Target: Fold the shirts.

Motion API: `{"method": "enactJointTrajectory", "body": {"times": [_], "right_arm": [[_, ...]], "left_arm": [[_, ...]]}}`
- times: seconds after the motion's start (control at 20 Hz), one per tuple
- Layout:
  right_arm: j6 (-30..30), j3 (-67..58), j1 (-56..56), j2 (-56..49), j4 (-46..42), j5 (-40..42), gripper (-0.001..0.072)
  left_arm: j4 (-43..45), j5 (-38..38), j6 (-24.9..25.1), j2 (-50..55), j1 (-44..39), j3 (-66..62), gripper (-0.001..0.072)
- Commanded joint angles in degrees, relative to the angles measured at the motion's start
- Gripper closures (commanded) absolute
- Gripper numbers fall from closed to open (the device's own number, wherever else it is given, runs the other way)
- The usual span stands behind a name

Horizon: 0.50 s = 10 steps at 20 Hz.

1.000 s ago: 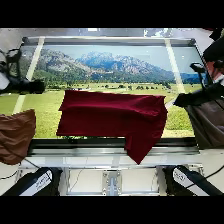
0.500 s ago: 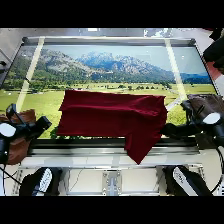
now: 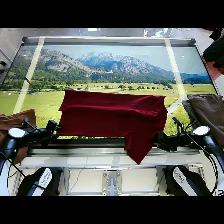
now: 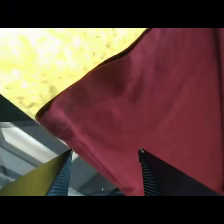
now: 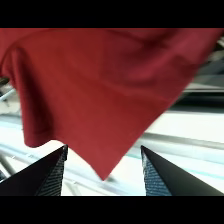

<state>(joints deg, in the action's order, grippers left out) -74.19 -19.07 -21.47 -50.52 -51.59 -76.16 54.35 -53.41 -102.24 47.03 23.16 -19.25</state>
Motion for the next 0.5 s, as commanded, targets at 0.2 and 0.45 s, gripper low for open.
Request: {"method": "enactJointTrajectory", "body": {"times": [0.2,0.45], "right_arm": [[-1.0,0.4,0.0,0.0,1.3,2.6,0.0194],[-6.8,0.4,0.0,0.0,-6.8,0.1,0.0222]], "left_arm": [[5.9,-3.4,-2.1,-0.7,5.5,0.3,0.0229],[5.6,-2.4,-2.0,1.8,5.5,0.4,0.0229]]}}
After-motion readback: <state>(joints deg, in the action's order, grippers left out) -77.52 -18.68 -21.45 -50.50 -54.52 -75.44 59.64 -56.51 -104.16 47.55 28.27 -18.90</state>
